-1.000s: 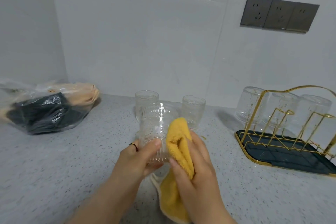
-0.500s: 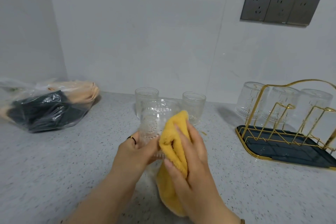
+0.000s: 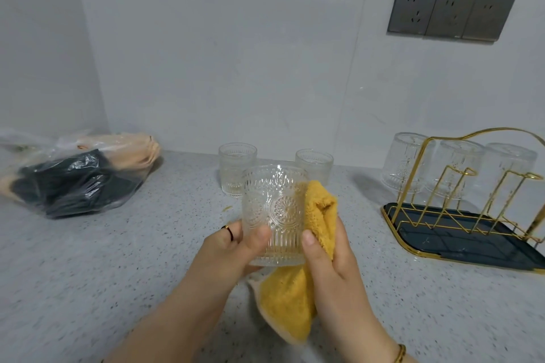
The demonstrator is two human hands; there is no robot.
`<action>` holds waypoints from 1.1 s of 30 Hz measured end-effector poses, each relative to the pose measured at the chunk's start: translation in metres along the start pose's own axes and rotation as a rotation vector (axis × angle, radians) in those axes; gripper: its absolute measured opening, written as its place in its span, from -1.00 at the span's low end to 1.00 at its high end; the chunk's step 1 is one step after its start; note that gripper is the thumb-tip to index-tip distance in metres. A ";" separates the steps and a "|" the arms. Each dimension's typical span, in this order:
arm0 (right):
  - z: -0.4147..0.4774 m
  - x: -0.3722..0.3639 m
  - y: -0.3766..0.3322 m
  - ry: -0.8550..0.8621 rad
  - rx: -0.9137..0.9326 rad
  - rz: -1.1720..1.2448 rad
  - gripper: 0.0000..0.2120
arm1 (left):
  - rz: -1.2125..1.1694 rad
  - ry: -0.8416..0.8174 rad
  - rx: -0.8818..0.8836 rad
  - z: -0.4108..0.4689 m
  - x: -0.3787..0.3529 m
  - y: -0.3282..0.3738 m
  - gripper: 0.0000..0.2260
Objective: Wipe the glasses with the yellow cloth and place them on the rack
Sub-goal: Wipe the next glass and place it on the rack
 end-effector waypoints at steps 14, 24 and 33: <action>0.003 0.006 0.005 0.066 0.081 -0.122 -0.60 | -0.054 0.071 0.063 0.000 -0.011 -0.018 -0.30; -0.005 -0.012 0.003 -0.117 0.143 -0.208 -0.75 | -0.179 0.171 0.063 0.008 0.014 -0.009 -0.27; 0.008 0.015 -0.003 0.088 0.060 -0.043 -0.75 | -0.136 -0.059 0.012 -0.003 -0.012 -0.011 -0.38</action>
Point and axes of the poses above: each hand's wrist, its own z-axis towards the middle knuckle, its own x-axis out of the back of the hand, y = z × x, the point moved 4 cm from there along z, towards the middle knuckle, and after that the axes turned 5 degrees about x, right-handed, at the moved point
